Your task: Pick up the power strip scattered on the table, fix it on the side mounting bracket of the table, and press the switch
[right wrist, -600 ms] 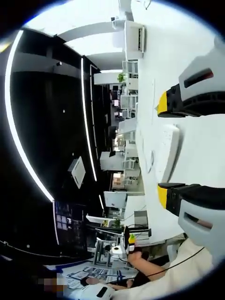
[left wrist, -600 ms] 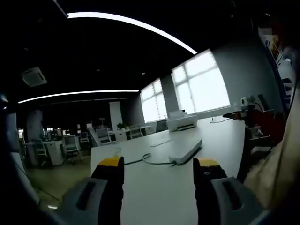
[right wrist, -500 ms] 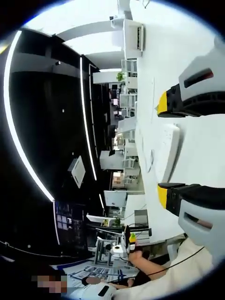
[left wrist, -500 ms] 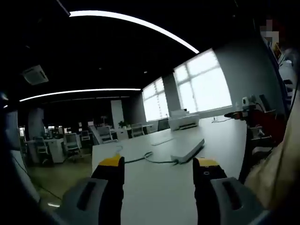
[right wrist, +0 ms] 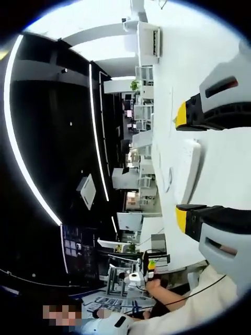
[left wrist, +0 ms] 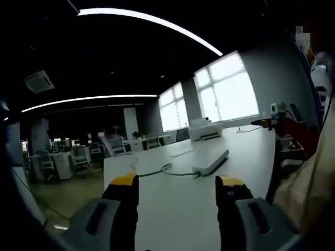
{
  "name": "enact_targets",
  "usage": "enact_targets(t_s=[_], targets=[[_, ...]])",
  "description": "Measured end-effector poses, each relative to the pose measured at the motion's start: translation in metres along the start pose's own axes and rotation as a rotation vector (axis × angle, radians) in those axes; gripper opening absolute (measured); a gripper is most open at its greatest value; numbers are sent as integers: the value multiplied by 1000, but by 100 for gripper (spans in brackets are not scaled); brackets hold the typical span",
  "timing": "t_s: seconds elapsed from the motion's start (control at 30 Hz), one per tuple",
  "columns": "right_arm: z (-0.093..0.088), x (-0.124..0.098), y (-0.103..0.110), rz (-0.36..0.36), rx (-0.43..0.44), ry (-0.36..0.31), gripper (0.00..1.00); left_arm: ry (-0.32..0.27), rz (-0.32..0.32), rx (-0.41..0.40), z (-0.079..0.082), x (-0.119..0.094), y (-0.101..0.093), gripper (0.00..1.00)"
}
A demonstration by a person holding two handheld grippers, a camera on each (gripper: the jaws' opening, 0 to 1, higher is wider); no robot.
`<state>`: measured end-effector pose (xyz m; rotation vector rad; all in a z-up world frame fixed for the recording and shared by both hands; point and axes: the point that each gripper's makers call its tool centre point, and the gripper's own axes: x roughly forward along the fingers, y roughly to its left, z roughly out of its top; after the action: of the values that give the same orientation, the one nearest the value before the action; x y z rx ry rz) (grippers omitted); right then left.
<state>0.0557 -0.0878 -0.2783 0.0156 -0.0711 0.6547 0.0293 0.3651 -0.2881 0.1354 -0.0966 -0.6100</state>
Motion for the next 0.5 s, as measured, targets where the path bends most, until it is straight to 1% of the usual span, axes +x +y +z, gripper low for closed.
enact_targets(t_s=[0.13,0.3,0.4,0.5], targets=[[0,-3,-2,0,5,-4,52,-5,-2,5,4,1,-5,62],[5,-2,7,29,7,-26,53,-3,-32,14,4,5,-11,62],[8,-2,8,44,14,-38,53,-5,-45,14,3,7,-12,62],[10,1,8,63,11,-37,53,-7,-50,12,3,8,-10,62]])
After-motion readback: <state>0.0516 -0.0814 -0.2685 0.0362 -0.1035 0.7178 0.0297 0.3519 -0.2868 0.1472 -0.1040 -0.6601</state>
